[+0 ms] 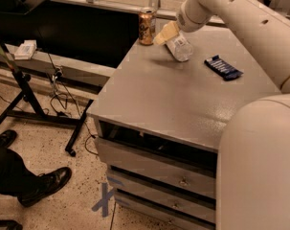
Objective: Move blue plastic bottle near orange can
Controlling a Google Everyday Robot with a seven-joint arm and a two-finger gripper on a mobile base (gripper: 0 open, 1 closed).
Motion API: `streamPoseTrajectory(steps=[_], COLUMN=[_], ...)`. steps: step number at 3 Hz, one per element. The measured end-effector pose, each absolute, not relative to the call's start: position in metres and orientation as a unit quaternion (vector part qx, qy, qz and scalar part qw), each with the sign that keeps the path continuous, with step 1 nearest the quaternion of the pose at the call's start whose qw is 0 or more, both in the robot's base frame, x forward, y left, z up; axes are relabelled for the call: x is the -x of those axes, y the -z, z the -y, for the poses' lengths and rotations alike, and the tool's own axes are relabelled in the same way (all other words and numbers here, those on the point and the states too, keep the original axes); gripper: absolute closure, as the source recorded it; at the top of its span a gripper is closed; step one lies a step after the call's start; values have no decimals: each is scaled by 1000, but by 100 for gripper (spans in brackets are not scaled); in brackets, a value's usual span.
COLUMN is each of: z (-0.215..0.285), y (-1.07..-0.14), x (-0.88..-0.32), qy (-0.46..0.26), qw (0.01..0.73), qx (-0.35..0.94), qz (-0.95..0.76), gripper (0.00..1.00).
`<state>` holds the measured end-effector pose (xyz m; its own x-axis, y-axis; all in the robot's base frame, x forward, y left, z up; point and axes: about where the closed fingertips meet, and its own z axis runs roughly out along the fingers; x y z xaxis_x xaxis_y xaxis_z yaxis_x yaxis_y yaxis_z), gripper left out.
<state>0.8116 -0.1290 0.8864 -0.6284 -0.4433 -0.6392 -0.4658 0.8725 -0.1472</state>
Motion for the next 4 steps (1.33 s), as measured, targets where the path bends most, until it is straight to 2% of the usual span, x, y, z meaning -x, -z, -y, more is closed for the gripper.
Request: streamPoseTrajectory(steps=[1, 2, 3, 4], z=[133, 155, 208, 269], y=[-889, -896, -912, -935], x=[-808, -802, -777, -742], qy=[-53, -127, -200, -230], qw=[359, 389, 433, 468], qx=[246, 242, 239, 236], qz=[-899, -880, -846, -820], gripper=[0, 0, 0, 0])
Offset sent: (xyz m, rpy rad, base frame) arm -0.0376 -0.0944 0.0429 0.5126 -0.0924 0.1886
